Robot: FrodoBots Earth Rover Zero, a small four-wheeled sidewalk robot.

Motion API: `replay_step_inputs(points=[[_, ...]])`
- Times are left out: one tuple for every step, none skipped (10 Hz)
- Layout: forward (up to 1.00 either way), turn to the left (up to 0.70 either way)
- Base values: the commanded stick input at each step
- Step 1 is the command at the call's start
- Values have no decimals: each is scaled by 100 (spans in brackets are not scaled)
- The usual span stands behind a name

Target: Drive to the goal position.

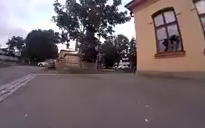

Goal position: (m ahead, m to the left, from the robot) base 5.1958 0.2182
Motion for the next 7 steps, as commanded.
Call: replay_step_inputs(points=[[45,0],[45,0],[45,20],[45,27],[45,27],[45,27],[45,27]])
